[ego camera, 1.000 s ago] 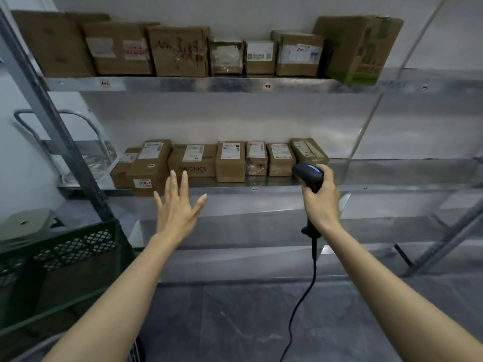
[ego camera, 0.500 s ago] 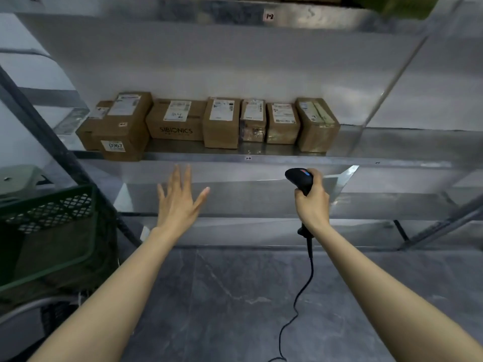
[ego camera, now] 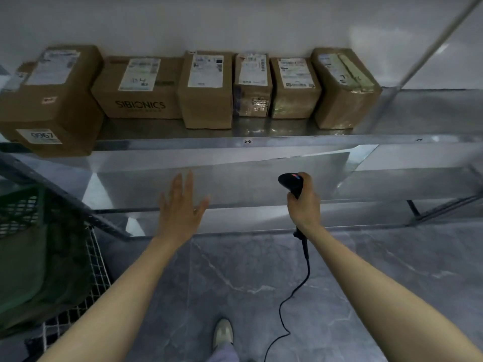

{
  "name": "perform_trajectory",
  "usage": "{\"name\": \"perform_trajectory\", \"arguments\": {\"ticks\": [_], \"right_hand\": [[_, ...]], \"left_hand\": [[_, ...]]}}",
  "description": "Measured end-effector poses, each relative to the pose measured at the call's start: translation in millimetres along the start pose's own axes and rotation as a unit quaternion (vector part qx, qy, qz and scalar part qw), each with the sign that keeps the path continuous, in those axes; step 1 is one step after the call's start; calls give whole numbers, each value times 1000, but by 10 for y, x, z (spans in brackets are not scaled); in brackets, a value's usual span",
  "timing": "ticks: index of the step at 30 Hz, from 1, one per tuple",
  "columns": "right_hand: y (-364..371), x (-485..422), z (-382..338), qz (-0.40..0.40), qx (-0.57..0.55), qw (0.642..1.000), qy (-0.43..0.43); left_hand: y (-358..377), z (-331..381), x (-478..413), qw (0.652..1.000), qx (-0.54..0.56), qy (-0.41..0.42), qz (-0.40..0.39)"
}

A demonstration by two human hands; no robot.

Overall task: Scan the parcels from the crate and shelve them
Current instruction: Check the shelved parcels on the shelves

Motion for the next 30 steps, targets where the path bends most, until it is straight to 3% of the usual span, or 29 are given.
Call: {"name": "perform_trajectory", "arguments": {"ticks": [17,30], "right_hand": [[1173,-1834,1701,-47,26,996,75],[1788,-2490,2293,-64,27,994,85]], "left_hand": [[1688,-325,-1192,999,-3,-54,4],[2312,-496,-1534,997,12,-74,19]]}}
Point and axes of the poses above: each hand's wrist, its own x-axis away from the middle knuckle, its own y-axis out of the palm, z = x × y, the point moved 6 cm from there along -x, towards the middle knuckle, and after that the axes turned 11 degrees about -x, right-handed, at the moved point
